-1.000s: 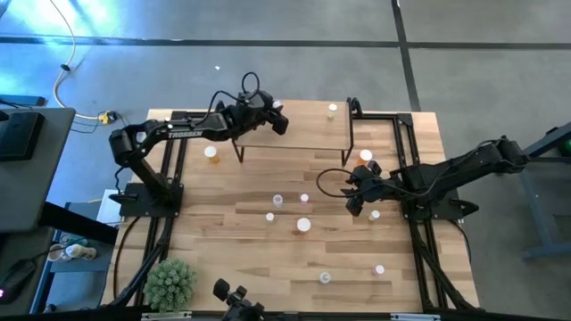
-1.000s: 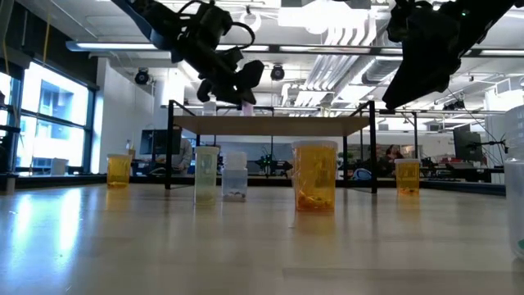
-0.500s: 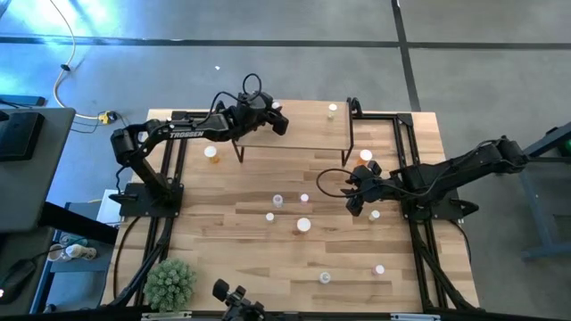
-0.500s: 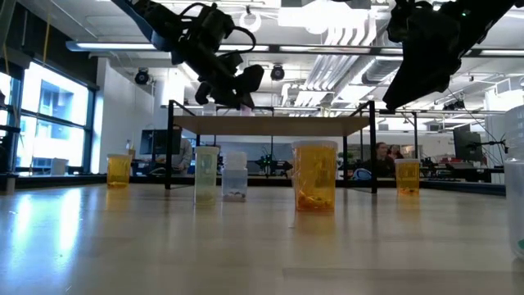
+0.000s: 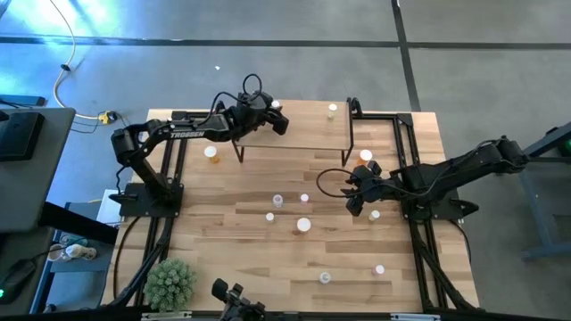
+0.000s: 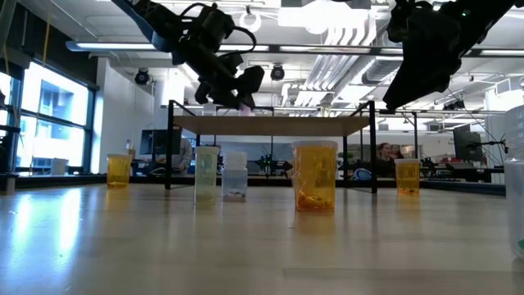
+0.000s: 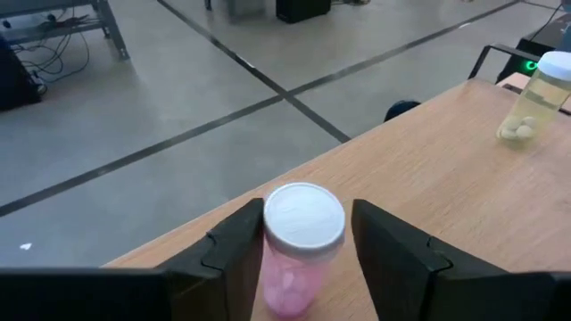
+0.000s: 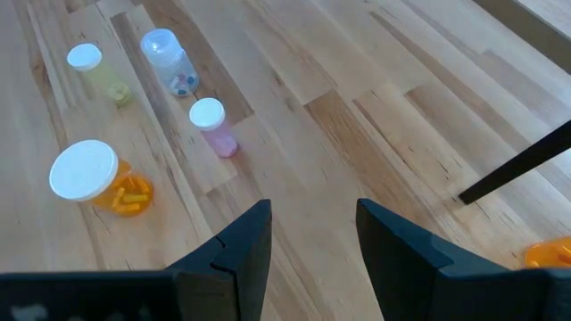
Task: Pick and place medicine bottles onto shelf by color
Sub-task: Put the bottom left pink pill bottle on the shelf, then put the middle bottom orange pill bottle on the shelf
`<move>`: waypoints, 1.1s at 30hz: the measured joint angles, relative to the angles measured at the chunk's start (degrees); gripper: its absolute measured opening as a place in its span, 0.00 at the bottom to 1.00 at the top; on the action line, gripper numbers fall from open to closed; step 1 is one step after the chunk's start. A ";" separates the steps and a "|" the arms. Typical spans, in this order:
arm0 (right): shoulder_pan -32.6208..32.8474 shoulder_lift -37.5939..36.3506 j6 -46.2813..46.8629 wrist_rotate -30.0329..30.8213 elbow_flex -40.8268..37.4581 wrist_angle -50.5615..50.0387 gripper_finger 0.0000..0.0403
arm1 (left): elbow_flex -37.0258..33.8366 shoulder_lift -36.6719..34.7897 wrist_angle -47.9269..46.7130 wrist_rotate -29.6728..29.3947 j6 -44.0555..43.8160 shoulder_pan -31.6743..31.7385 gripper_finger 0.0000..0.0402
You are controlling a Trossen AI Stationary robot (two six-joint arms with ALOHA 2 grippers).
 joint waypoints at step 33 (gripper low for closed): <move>0.00 -0.02 -0.44 -0.01 0.00 -1.03 0.39 | 10.94 -2.30 -6.27 2.48 -0.63 0.09 0.56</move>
